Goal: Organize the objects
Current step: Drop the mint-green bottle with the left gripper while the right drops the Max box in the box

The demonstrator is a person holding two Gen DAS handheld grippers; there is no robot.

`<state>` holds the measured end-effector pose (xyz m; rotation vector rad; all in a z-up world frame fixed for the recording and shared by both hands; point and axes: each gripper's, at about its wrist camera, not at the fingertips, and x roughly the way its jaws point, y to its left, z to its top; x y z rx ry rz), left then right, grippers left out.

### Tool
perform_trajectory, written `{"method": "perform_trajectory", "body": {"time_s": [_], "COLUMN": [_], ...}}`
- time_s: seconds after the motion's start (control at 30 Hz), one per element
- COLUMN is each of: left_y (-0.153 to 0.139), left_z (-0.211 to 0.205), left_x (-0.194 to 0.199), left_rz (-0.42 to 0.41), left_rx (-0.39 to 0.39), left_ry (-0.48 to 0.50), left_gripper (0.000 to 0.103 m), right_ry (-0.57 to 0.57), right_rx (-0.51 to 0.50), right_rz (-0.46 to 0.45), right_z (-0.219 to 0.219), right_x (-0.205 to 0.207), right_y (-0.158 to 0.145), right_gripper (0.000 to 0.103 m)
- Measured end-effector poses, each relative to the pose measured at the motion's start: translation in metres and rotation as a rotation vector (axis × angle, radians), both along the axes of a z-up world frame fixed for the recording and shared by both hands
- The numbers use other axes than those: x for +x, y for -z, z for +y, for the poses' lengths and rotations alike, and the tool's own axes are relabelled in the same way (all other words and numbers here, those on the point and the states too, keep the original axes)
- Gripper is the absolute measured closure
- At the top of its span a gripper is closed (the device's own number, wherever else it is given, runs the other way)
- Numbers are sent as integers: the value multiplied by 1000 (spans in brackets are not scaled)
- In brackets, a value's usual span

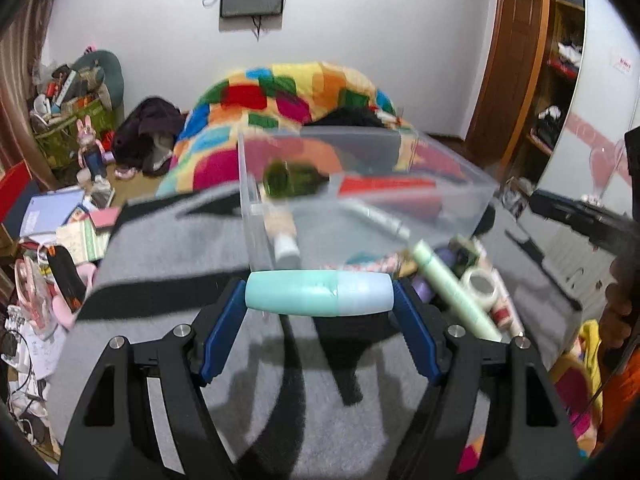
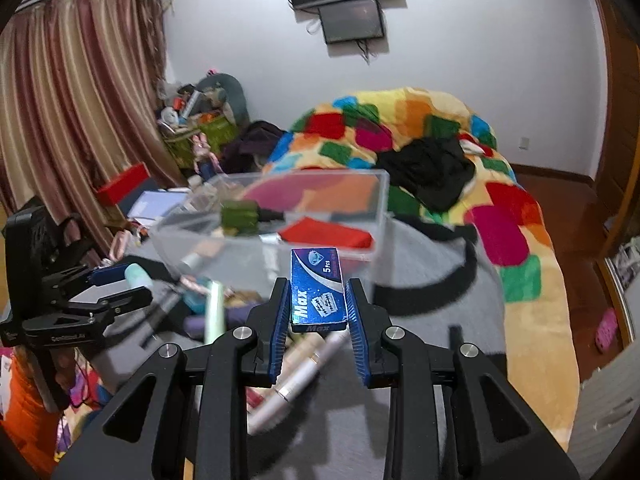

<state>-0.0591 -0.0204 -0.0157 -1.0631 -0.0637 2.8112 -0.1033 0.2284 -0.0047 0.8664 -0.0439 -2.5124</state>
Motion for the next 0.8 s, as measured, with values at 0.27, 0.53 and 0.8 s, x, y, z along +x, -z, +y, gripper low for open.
{"method": "perform_trajectory", "body": {"time_s": [0.27,0.53,0.8], "left_y": [-26,-26,-17], "left_z": [-1,2,9], "left_x": [-23,-47,-70], "left_rz": [65,50,5], "left_rx": [25,23,-2], "left_ry": [-24,-27,-9], "left_gripper": [30,30,30], "right_ry": [-27,-16,-9], "right_rx": [-29,-27,27], "right_rz": [13,-37,-72], "right_z": [-26,-34,-45], "right_x": [-22,-52,-73], "right_y": [-11,-2,4], "right_gripper": [78,78,78]}}
